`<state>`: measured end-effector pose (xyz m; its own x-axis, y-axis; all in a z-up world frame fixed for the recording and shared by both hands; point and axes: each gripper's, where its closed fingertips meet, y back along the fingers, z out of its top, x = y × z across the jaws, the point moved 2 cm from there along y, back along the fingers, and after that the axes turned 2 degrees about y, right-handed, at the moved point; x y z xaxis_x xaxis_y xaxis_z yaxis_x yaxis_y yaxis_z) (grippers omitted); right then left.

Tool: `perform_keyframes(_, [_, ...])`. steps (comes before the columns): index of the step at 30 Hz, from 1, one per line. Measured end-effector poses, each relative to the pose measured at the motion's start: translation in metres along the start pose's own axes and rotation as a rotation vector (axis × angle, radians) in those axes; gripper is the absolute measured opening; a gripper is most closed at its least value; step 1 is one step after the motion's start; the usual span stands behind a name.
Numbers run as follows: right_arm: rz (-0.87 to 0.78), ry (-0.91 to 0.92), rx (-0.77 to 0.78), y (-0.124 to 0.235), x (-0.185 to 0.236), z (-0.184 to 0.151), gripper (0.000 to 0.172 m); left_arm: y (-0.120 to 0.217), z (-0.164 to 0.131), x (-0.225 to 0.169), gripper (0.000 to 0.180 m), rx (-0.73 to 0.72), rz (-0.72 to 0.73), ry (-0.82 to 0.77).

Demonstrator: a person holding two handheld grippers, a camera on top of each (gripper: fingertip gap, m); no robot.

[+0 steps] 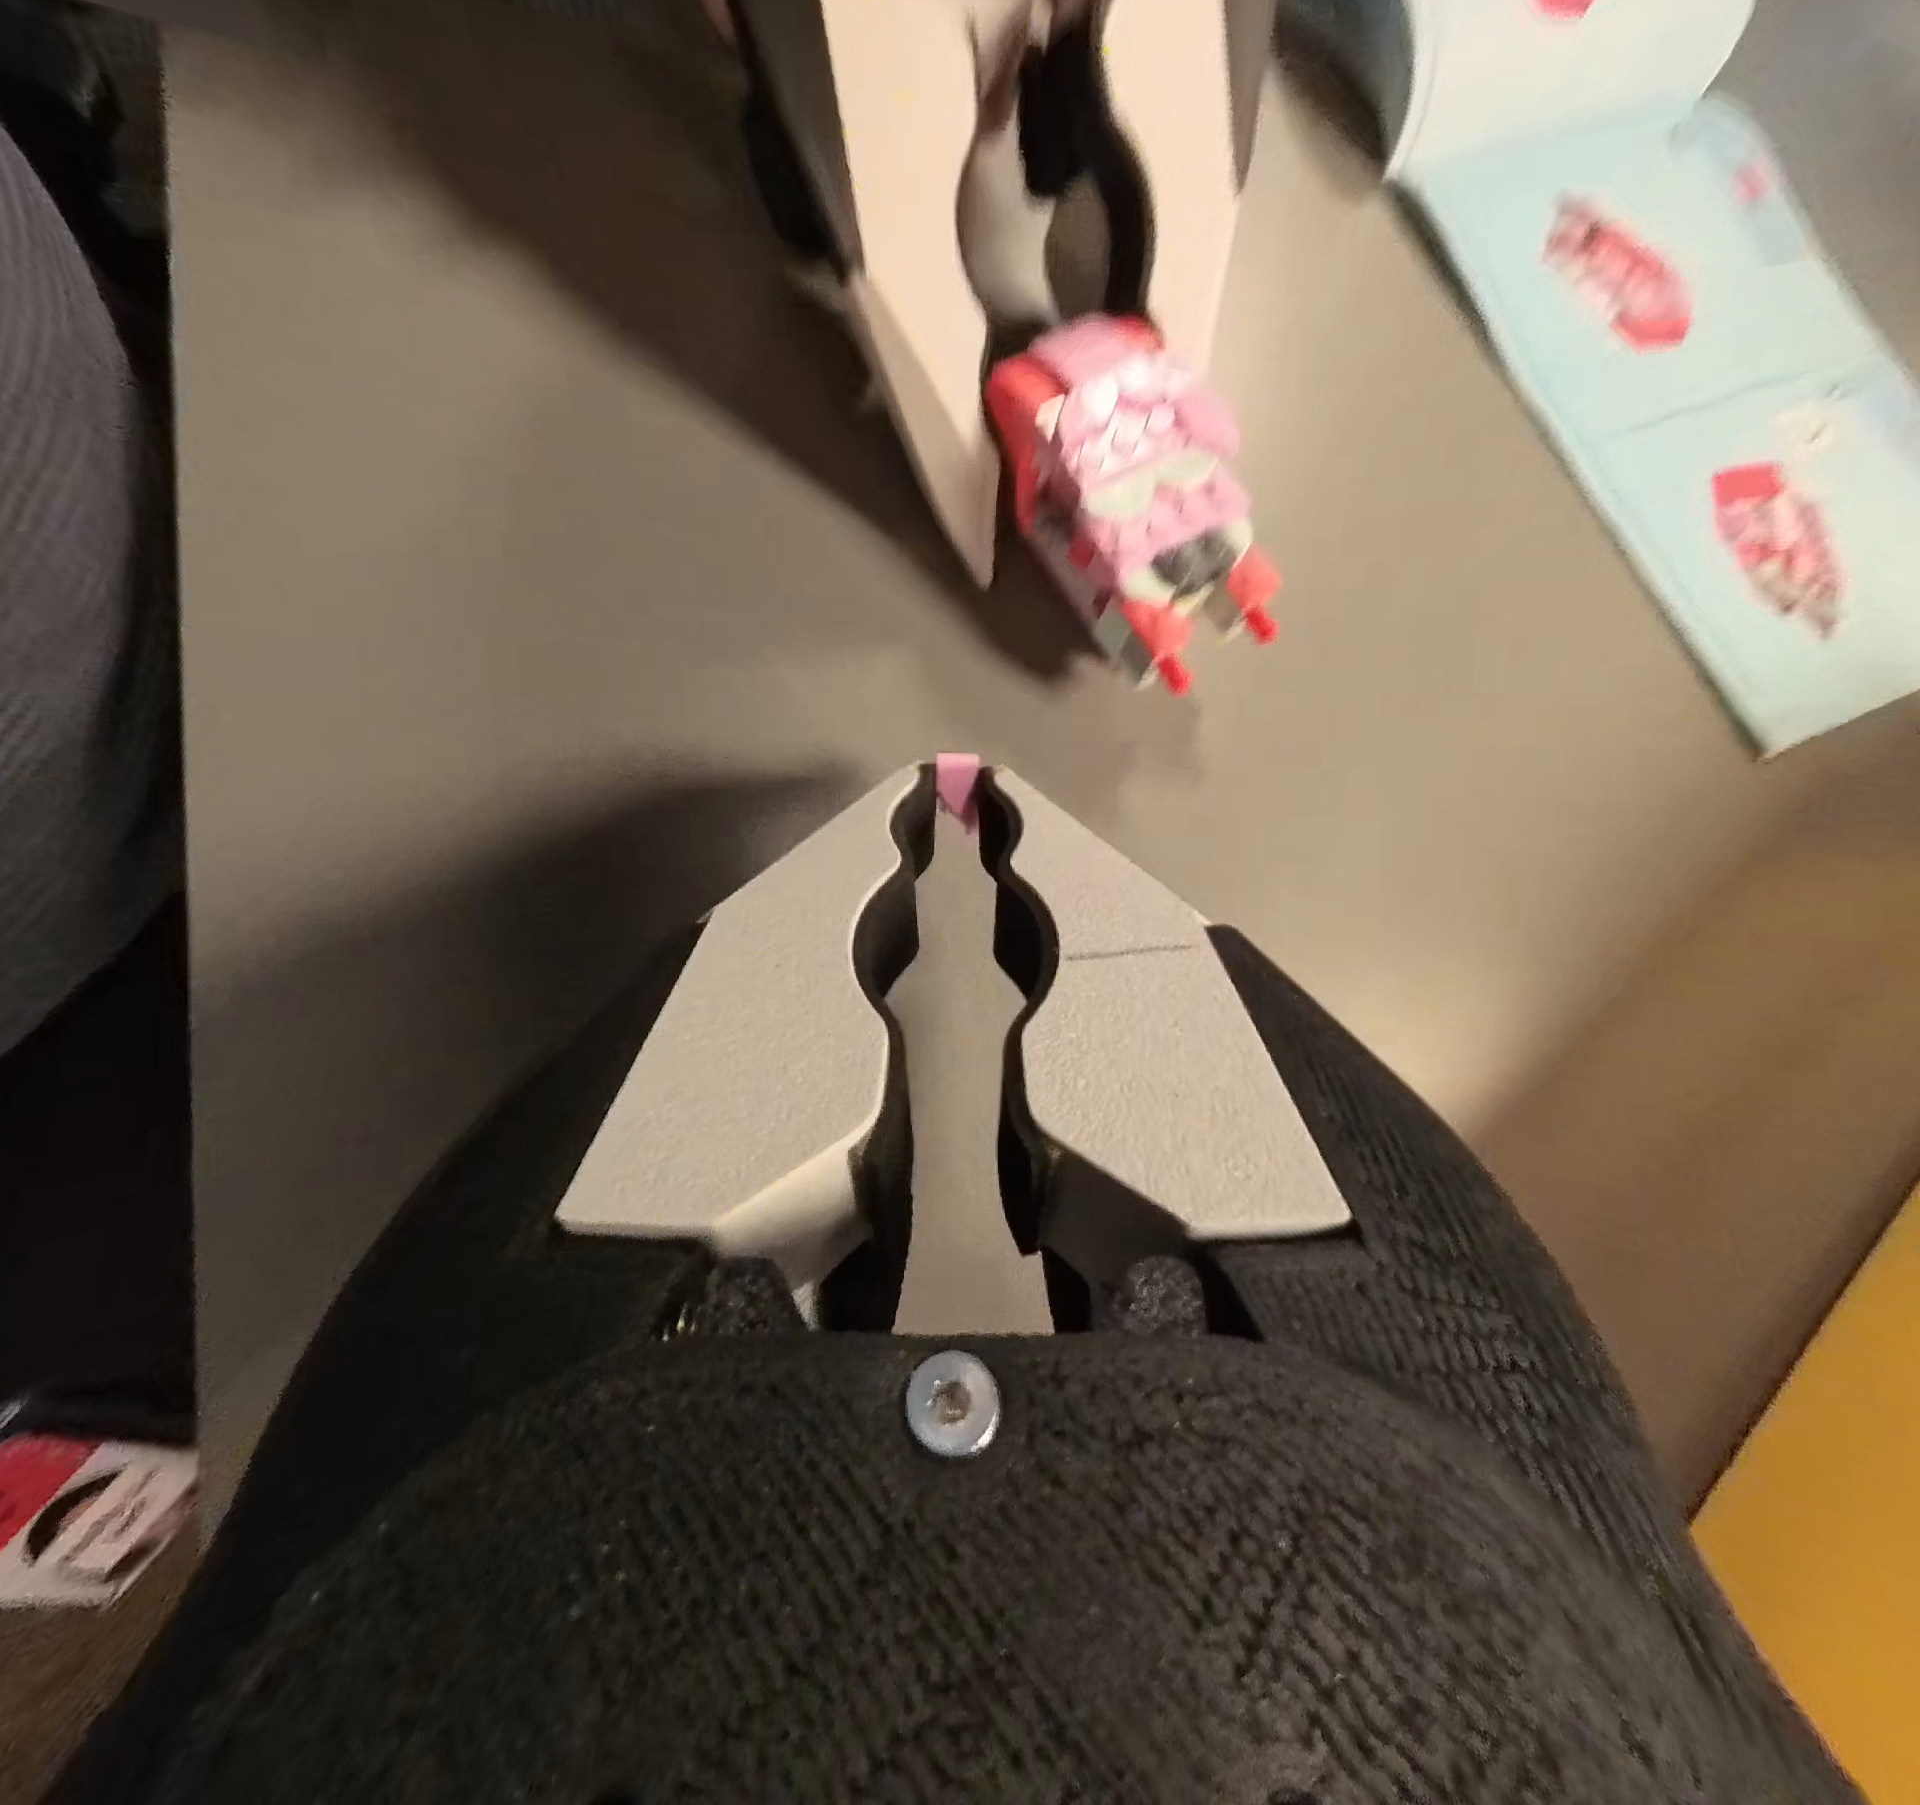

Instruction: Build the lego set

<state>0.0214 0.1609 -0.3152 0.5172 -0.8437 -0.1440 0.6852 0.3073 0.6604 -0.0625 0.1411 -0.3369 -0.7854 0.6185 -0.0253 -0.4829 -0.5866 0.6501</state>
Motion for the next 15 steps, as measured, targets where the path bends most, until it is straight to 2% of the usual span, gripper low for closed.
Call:
perform_keyframes(3, [-0.016,0.035,-0.089,0.001,-0.009,0.028,0.006,0.000,0.000,-0.002,0.040,0.002,-0.028,0.005])
perform_keyframes(5, [-0.009,0.070,-0.093,-0.003,-0.013,0.039,0.006,0.000,0.000,-0.006,0.039,0.003,-0.056,-0.009])
perform_keyframes(10, [0.064,0.117,-0.070,-0.017,-0.014,0.051,0.006,0.000,-0.001,-0.014,0.039,0.006,-0.097,-0.053])
perform_keyframes(15, [0.118,0.140,-0.031,-0.023,-0.014,0.049,0.006,0.001,-0.001,-0.017,0.039,0.006,-0.109,-0.066])
